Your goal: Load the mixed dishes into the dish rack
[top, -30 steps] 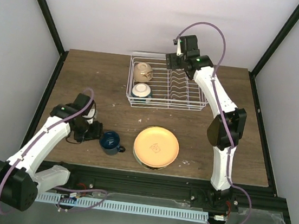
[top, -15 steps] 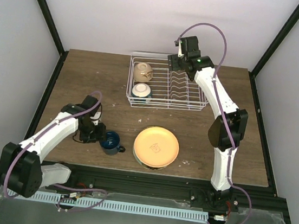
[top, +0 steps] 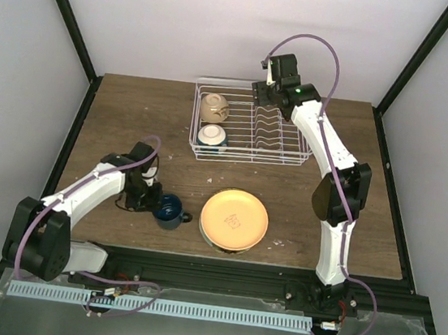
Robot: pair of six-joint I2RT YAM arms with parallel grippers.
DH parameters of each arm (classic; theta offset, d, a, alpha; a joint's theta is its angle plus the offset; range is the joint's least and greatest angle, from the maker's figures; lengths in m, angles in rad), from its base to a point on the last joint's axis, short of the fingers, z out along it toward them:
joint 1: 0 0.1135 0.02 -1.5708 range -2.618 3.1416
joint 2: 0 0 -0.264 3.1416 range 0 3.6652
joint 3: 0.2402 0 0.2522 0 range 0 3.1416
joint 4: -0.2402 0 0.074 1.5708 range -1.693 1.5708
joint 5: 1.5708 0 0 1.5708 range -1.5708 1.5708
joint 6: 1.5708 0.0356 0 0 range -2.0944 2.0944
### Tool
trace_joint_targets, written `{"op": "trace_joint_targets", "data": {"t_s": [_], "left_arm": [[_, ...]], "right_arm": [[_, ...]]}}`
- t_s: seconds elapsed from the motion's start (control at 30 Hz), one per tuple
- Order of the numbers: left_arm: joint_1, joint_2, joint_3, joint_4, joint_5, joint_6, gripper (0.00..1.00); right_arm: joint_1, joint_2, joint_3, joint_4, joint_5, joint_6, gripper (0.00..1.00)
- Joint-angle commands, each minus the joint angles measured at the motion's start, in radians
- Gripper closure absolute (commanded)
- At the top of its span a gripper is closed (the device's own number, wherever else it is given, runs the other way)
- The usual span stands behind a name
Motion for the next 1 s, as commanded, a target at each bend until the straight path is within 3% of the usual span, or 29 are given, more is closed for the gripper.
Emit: {"op": "trace_joint_targets", "data": {"t_s": [0.0, 0.27, 0.53, 0.77, 0.97], "left_arm": [[-0.007, 0.005, -0.003, 0.04, 0.02, -0.009, 0.76], [-0.009, 0.013, -0.003, 0.064, 0.023, -0.012, 1.0], [-0.009, -0.12, 0.056, 0.084, -0.047, 0.011, 1.0], [-0.009, -0.301, 0.195, 0.184, -0.383, 0.072, 1.0], [-0.009, -0.305, 0.169, 0.54, -0.583, 0.212, 1.0]], "right_arm": [[0.001, -0.039, -0.003, 0.006, 0.005, -0.014, 0.24], [-0.001, -0.047, -0.048, 0.019, -0.007, -0.018, 0.27], [-0.024, -0.081, -0.075, 0.006, -0.166, 0.028, 0.27], [-0.033, -0.141, -0.115, -0.041, -0.518, 0.122, 0.27], [-0.036, -0.147, -0.159, -0.049, -0.864, 0.2, 0.31]]}}
